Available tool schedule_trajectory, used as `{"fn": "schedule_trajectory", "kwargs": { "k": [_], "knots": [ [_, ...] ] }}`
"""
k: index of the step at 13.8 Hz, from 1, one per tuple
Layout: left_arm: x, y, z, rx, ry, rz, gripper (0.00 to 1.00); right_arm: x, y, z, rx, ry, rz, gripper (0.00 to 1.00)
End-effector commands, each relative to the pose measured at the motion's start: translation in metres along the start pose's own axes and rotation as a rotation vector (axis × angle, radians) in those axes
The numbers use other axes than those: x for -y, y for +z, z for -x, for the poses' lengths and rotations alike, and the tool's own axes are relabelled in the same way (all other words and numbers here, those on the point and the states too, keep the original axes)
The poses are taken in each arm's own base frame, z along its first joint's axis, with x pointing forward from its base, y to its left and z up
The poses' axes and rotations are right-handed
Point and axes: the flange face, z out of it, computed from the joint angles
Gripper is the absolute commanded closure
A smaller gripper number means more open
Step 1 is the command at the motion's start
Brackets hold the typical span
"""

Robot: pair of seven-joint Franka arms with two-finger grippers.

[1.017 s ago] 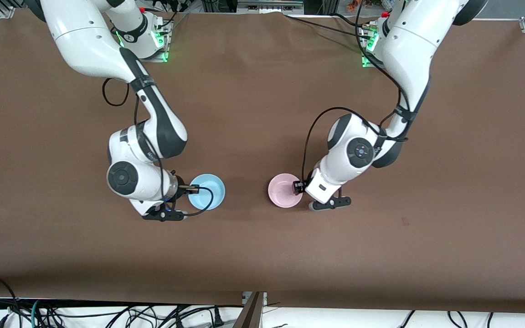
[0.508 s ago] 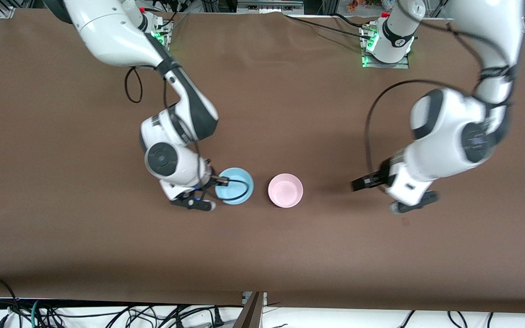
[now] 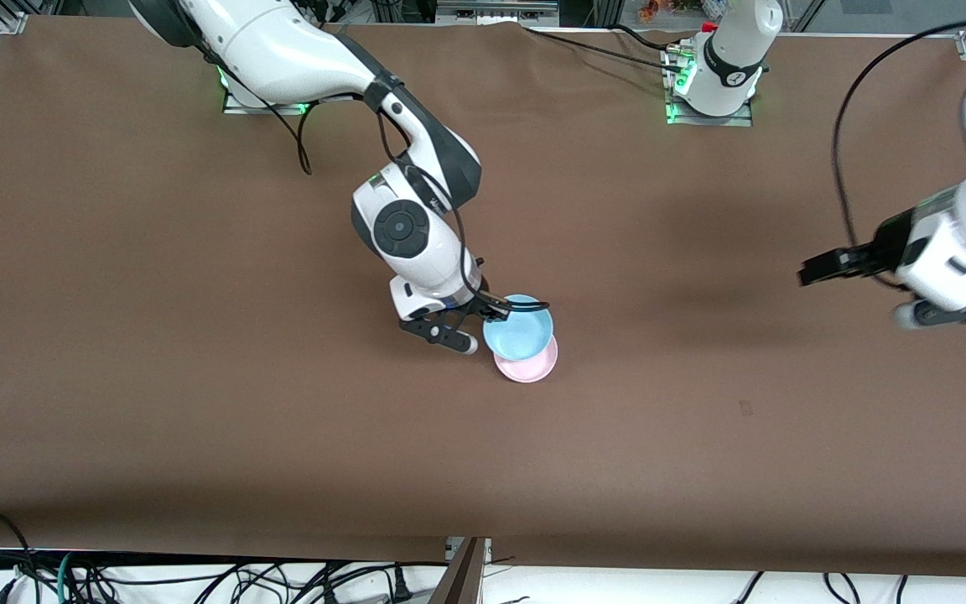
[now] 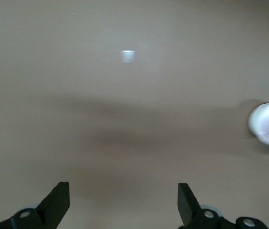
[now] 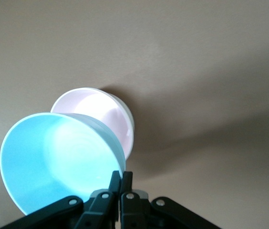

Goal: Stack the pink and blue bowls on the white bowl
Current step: 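Carry the blue bowl onto the pink bowl while the left gripper withdraws, then lower the blue bowl into the stack and open the right gripper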

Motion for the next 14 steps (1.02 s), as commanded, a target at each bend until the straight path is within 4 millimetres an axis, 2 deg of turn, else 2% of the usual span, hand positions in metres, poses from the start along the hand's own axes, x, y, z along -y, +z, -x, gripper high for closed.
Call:
{"fn": "schedule_trajectory", "kwargs": {
  "k": [1, 4, 6, 9, 11, 14],
  "knots": [
    [0.012, -0.033, 0.023, 0.012, 0.043, -0.074, 0.0, 0.007, 0.014, -0.003, -0.007, 0.035, -0.035, 1.0],
    [0.025, -0.033, 0.023, 0.034, 0.043, -0.082, 0.0, 0.004, 0.025, -0.003, -0.004, 0.037, -0.028, 1.0],
    [0.032, -0.03, 0.02, 0.045, 0.12, -0.078, 0.0, 0.005, 0.034, 0.0, -0.011, 0.03, -0.034, 1.0],
    [0.032, -0.026, 0.017, 0.053, 0.123, -0.075, 0.0, 0.004, 0.036, -0.002, -0.018, 0.026, -0.039, 1.0],
    [0.04, -0.026, 0.016, 0.054, 0.112, -0.066, 0.0, 0.003, 0.039, -0.004, -0.026, 0.024, -0.043, 1.0],
    [0.039, -0.024, 0.014, 0.058, 0.113, -0.06, 0.0, 0.002, 0.04, -0.007, -0.036, 0.025, -0.049, 1.0]
  ]
}}
